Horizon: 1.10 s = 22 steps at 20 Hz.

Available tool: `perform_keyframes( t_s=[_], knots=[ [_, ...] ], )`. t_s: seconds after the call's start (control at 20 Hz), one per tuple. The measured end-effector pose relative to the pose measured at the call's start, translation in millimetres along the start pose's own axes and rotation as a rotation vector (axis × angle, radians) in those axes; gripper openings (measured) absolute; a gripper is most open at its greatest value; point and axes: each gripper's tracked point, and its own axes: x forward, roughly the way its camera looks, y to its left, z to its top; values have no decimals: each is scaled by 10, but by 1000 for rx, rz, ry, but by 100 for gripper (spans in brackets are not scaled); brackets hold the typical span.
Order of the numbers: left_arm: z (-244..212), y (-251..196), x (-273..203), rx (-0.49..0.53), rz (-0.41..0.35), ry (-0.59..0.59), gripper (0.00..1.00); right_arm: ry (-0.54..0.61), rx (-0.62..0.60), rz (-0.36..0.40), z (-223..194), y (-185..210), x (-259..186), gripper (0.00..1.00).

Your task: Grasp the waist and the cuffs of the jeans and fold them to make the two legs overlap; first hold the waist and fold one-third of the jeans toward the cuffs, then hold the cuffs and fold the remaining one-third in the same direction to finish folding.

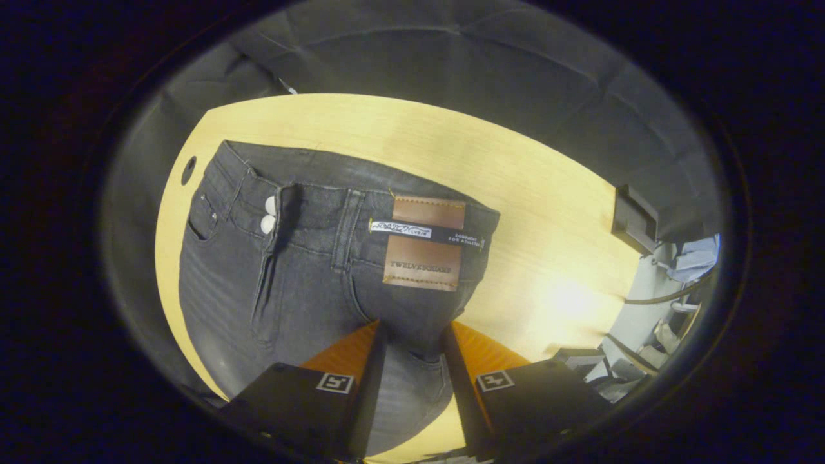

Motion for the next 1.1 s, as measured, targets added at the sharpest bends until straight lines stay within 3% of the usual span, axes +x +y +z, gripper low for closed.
perform_keyframes(
  t_s=[0.05, 0.1, 0.2, 0.45, 0.65, 0.75, 0.9, 1.0, 1.05, 1.1],
  knots=[
    [22, 49, -17, -23, 15, 2, 95, 8, 22, 35, -21, 39, -6, 49],
    [38, 128, -16, -41, 39, 0, 95, 14, 48, 67, -11, 66, -12, 34],
    [41, 210, -27, -66, 63, 7, 95, 37, 76, 124, -11, 74, -11, 16],
    [106, -35, 46, -16, 12, -8, 95, 73, 71, 194, -12, 81, -11, 10],
    [173, -329, 60, -3, -83, -27, 98, 72, 38, 186, -15, 77, -10, 10],
    [199, -407, 113, -28, -104, -28, 94, 69, 25, 179, -13, 77, -8, 10],
    [189, -482, 223, -61, -184, -15, 42, 69, 22, 186, -9, 75, -10, 10],
    [165, -489, 218, -78, -234, 6, 19, 68, 21, 195, -8, 78, -8, 10],
    [167, -491, 205, -98, -255, 8, 19, 66, 18, 202, -11, 75, -5, 10],
    [151, -498, 221, -107, -277, 15, 10, 66, 8, 210, -9, 73, -9, 10]
  ],
)
